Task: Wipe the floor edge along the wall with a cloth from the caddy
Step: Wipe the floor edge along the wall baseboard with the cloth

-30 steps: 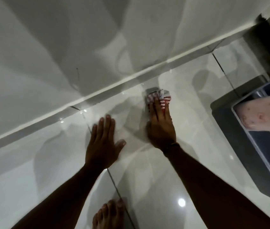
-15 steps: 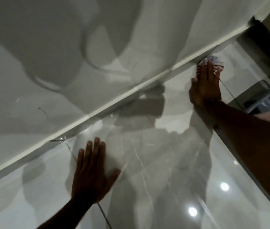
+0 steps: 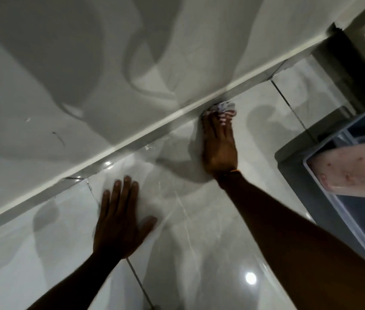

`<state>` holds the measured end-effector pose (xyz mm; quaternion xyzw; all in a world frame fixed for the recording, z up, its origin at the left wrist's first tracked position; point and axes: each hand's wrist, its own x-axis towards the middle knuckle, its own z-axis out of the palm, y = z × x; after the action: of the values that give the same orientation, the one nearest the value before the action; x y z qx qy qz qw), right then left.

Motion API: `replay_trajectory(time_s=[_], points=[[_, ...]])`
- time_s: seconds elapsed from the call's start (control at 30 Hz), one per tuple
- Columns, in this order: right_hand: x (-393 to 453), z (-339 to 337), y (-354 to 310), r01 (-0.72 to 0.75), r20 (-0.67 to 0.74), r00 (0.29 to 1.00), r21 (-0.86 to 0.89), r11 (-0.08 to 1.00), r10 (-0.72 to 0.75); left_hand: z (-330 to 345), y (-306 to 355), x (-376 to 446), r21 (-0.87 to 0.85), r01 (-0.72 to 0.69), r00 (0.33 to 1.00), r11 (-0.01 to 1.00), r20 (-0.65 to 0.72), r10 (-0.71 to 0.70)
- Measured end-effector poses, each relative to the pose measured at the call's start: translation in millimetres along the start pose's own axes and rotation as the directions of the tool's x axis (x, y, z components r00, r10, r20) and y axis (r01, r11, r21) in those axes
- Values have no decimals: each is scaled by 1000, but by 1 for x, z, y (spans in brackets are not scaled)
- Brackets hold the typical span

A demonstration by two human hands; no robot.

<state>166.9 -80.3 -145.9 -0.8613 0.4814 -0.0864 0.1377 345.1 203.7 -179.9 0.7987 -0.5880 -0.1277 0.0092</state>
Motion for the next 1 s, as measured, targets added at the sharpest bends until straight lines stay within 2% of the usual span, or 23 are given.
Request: replay_trajectory(time_s=[0.1,0.23,0.4,0.5,0.63,0.73,1.0], points=[[-24,12,-42,6,-37,999,38,999,-4,-1,0,1,8,-3,1000,1000,7,3],[-49,34,-89,94,143,985,0,996,-93,-5,0,1,3,13,1000,1000,20,-13],[-77,49,-136,285,247,928,6,958,-278,-11,2,-5,-28,38,999,999,37,-37],[-79,48,-137,332,278,904,18,943,-324,-10,0,-18,-48,79,996,996,44,-77],[-79,46,-144,263,230,939,5,965,-257,-10,-8,-33,-66,97,994,993,53,-94],[-84,48,-160,247,246,938,16,969,-244,-11,-11,-37,-57,97,993,994,74,-93],[-77,47,-137,411,262,880,3,912,-397,-10,-13,-30,-77,122,991,990,57,-118]])
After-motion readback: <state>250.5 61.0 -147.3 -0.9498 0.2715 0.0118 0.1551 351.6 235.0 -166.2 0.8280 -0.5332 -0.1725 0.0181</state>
